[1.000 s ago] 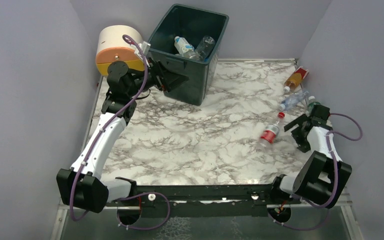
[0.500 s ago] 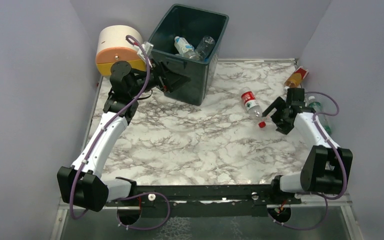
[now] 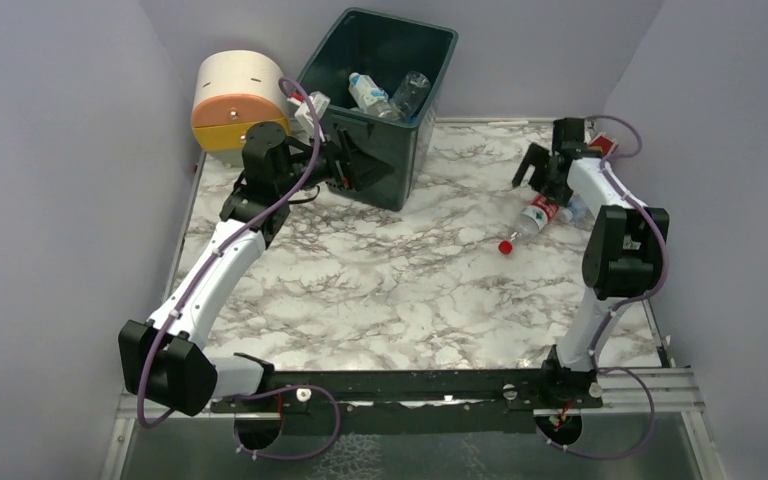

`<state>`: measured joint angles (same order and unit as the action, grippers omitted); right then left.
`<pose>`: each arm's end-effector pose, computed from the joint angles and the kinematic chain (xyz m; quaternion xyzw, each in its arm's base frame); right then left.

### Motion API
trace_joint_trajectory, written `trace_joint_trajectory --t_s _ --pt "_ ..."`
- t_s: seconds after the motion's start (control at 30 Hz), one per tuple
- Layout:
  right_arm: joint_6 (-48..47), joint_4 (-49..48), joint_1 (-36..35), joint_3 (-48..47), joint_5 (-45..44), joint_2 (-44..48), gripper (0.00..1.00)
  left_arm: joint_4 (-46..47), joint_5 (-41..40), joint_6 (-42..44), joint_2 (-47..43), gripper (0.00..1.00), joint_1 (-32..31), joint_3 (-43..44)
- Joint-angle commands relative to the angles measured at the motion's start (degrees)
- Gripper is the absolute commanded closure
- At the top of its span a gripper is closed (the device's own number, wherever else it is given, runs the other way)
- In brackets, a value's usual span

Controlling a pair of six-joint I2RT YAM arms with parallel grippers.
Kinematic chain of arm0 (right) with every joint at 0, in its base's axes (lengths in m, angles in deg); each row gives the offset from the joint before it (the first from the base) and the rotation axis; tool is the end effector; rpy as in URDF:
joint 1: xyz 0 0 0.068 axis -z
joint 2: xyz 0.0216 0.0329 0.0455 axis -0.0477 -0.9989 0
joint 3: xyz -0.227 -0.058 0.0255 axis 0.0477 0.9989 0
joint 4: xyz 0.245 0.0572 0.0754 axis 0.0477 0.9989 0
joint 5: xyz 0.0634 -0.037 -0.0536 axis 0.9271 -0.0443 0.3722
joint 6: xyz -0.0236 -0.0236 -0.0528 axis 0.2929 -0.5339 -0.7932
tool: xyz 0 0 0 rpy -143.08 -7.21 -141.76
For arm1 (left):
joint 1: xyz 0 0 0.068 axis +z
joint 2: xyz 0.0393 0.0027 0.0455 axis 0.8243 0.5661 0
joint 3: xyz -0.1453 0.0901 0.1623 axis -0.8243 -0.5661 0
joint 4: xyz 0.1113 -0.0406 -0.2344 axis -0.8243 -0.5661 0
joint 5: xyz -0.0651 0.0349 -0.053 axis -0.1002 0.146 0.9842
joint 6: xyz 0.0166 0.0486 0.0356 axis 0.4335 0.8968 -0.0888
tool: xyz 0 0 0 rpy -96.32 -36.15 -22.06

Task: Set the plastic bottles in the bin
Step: Adjust the plastic bottle at the center of the board.

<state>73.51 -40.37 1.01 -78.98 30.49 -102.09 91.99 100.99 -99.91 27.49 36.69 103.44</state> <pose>0.4197 -0.0281 0.2072 0.2277 0.9144 0.0522 0.3307 0.2897 -0.1318 0.3629 0.1325 0.7034 -0.5292 0.4556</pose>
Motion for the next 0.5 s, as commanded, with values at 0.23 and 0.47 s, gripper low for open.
trace_joint_trajectory --t_s 0.23,0.47 --pt "-1.8 1.8 -0.1 16.7 -2.4 10.4 0.05 -3.5 -5.5 3.2 1.6 0.03 -5.5 2.9" --pt "-2.7 0.0 -0.3 21.6 0.1 13.3 0.05 -4.5 -6.5 3.9 1.8 0.03 -7.6 3.8"
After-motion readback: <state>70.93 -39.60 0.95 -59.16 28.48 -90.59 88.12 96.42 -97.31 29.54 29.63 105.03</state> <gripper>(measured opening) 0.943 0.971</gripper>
